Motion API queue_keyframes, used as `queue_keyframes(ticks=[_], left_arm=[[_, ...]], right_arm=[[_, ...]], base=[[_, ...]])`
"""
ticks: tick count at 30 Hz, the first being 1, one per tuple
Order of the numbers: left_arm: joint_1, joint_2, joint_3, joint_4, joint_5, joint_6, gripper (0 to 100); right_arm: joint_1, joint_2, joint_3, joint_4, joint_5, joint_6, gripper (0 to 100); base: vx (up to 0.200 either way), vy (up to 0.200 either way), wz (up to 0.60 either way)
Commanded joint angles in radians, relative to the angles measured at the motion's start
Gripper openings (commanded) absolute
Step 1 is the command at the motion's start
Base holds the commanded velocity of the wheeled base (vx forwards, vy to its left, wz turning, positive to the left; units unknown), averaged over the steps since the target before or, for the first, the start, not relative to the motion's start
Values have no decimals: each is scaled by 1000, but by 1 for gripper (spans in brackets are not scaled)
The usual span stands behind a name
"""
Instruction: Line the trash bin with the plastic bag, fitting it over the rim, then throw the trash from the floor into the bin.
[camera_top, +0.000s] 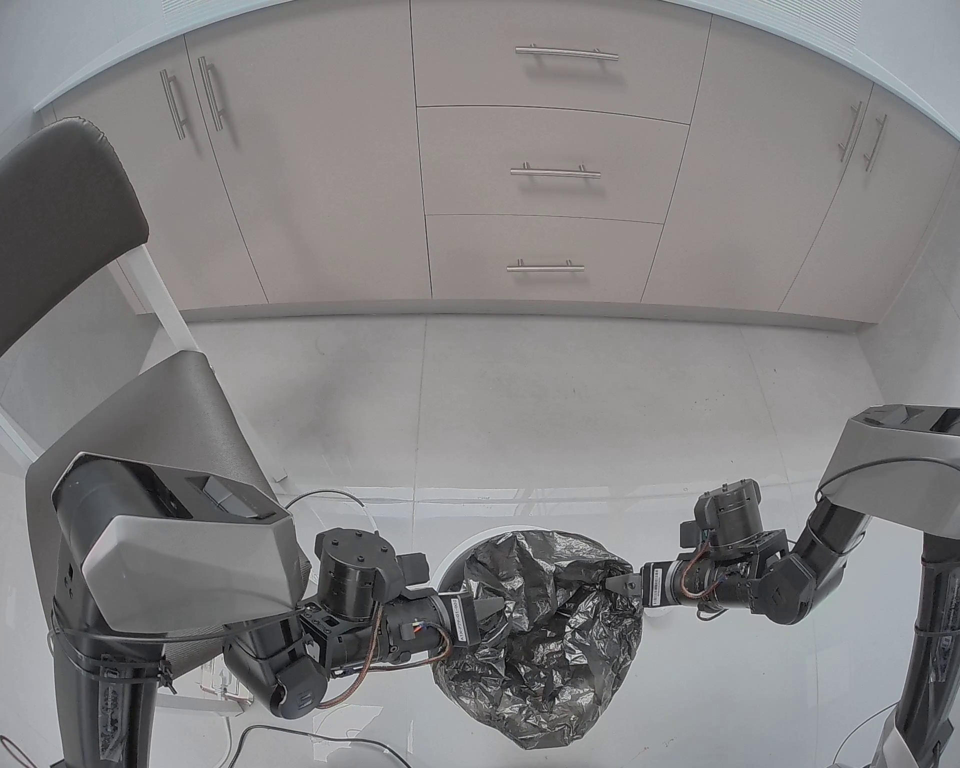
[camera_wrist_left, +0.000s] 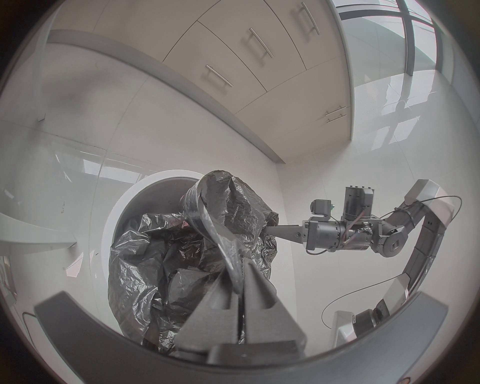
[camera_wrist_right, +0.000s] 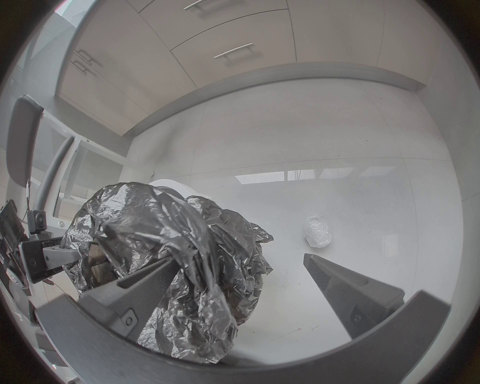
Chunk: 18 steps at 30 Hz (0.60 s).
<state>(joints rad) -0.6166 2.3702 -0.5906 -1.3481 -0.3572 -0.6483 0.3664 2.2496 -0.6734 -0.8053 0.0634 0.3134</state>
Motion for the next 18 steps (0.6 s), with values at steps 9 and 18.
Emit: queue_keyframes(ticks=[9,18], left_arm=[[0,4,0,-2,0,1,0],[0,6,0,-3,0,1,0]], right_arm=[[-76,82,-86,2,1,-2,100],[-106,142,-129,2,1,-19,100]], base=[[0,0,0],[0,0,0]])
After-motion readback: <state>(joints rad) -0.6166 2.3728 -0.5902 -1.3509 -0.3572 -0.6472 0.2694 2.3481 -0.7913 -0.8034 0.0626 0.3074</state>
